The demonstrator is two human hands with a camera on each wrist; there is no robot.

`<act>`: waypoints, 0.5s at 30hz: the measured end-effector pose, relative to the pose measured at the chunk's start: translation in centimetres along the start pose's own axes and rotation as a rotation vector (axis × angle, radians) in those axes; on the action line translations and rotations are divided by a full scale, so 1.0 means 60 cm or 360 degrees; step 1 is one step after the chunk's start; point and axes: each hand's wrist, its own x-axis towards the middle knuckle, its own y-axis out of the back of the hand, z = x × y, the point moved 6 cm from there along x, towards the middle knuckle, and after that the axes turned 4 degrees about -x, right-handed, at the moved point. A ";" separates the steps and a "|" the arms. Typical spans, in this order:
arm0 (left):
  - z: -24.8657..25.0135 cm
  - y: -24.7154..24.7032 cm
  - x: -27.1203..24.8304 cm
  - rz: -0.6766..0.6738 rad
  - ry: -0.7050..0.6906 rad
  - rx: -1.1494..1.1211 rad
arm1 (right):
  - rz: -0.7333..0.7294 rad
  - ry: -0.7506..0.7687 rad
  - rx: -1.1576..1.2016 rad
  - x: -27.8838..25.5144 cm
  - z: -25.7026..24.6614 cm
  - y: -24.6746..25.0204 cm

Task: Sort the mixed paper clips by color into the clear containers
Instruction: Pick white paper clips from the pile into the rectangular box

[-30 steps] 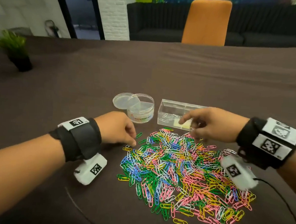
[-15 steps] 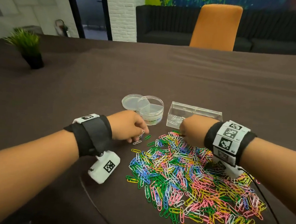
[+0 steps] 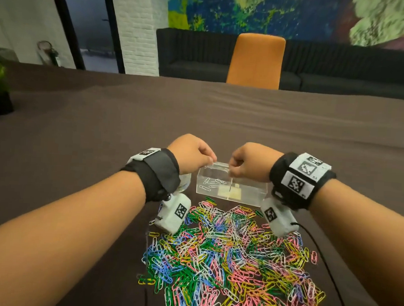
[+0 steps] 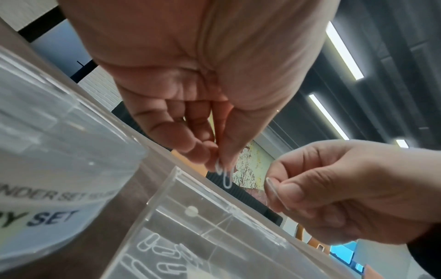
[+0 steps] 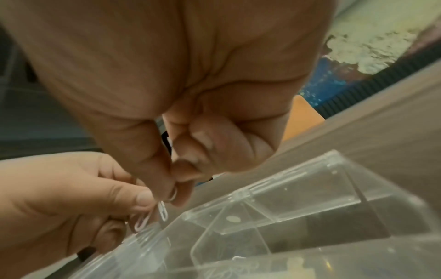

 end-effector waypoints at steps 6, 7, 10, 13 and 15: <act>-0.009 -0.005 0.022 -0.0043 0.0079 0.0168 | -0.0125 -0.0162 0.0308 0.024 0.012 -0.006; -0.014 -0.001 0.022 -0.0028 0.0083 0.0184 | -0.0138 -0.0157 0.0337 0.028 0.006 -0.009; -0.022 0.016 0.013 0.0013 0.0053 0.0248 | -0.0162 -0.0164 0.0482 0.040 -0.011 -0.014; -0.023 0.041 -0.008 0.0079 0.0002 0.0322 | -0.0080 -0.0066 0.0133 0.045 -0.028 -0.004; -0.029 0.052 -0.028 0.0050 -0.0003 0.0418 | 0.0040 0.0034 -0.0125 0.032 -0.042 0.006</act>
